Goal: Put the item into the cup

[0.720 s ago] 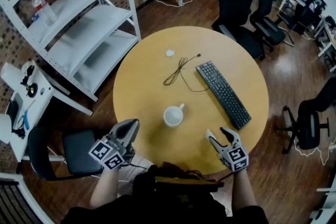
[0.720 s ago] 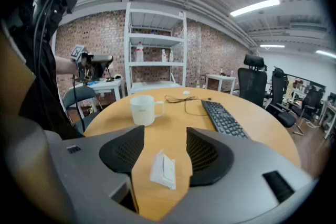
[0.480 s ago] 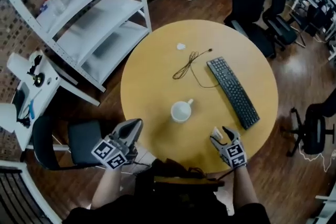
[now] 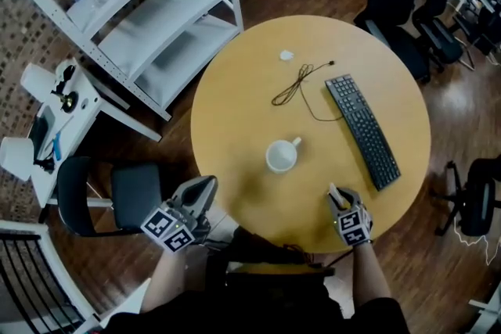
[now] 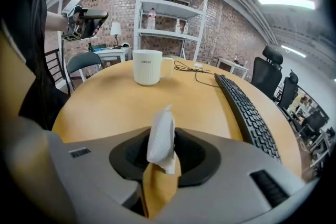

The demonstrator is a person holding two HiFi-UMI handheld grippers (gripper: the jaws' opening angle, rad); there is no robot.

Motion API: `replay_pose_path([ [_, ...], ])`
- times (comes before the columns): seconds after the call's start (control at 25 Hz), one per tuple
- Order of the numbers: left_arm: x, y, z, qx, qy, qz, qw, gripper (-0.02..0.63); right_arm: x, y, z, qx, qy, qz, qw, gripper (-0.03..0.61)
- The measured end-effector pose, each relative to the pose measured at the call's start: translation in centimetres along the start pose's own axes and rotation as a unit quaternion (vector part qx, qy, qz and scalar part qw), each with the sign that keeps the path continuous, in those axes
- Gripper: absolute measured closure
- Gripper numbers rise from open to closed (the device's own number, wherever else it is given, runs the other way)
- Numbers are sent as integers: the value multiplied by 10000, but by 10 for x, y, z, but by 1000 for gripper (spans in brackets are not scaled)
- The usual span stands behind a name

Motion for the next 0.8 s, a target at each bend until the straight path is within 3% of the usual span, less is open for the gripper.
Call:
replay_pose_path([
  [0.2,4,-1,-5,-54,-66,23,10000,618,21,-5,16,-36,-433,-145,9990,484],
  [0.48,18,1,-19,-220,-402,-56,9989,618,102,-23,46,-27,-1464,-368,9885,484],
  [0.8,28,32,5,203,-770,9,9968,618,183,-13,36,476,-2001,-376,9779,483],
])
Point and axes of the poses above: the fingertips, and each gripper's own axes: z backward along the fingers, y to its left, x out of its top, the point moved 2 cm from there along z, backward along the fingers, and after that the axes turned 11 degrees about x, right-handed, at the moved point
